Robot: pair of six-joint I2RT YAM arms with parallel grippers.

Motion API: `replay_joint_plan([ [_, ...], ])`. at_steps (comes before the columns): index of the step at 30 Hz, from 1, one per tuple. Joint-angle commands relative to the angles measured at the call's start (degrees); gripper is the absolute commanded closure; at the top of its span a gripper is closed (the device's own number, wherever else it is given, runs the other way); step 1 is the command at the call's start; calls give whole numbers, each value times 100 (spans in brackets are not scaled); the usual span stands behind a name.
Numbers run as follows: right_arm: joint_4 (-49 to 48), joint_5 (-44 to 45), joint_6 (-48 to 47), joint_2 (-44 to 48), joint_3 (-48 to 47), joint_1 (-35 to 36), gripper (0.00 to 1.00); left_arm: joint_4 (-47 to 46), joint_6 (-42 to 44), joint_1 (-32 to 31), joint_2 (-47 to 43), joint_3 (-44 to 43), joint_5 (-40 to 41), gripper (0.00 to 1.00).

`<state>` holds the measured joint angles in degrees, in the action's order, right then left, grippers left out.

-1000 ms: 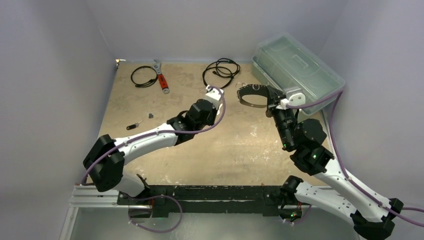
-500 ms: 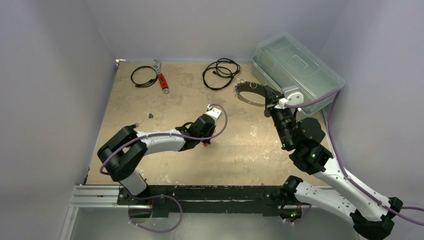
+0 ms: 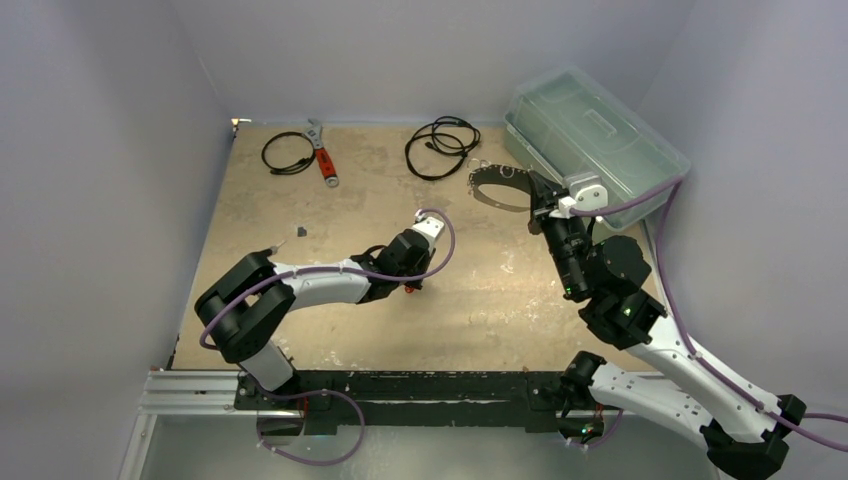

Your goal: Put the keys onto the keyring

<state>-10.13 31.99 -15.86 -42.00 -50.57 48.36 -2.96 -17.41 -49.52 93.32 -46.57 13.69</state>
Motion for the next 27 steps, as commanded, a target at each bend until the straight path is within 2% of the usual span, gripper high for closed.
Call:
replay_joint_plan([
  [1, -192, -34, 74, 78, -239, -2, 100, -61, -57, 43, -84, 3, 118, 74],
  [3, -178, -51, 82, 81, -243, -3, 100, -63, -185, 89, -101, 49, 183, 67],
  [6, -156, -70, 91, 80, -244, -2, 100, -100, -381, 255, -129, 132, 64, 65],
  [15, -180, -105, 110, 25, -252, -2, 100, -353, -422, 416, -111, 257, -543, 78],
  [21, -184, -101, 120, 0, -256, -2, 100, -395, -443, 421, -113, 279, -666, 79],
  [27, -183, -123, 129, -3, -249, -2, 100, -426, -443, 440, -72, 291, -644, 85],
])
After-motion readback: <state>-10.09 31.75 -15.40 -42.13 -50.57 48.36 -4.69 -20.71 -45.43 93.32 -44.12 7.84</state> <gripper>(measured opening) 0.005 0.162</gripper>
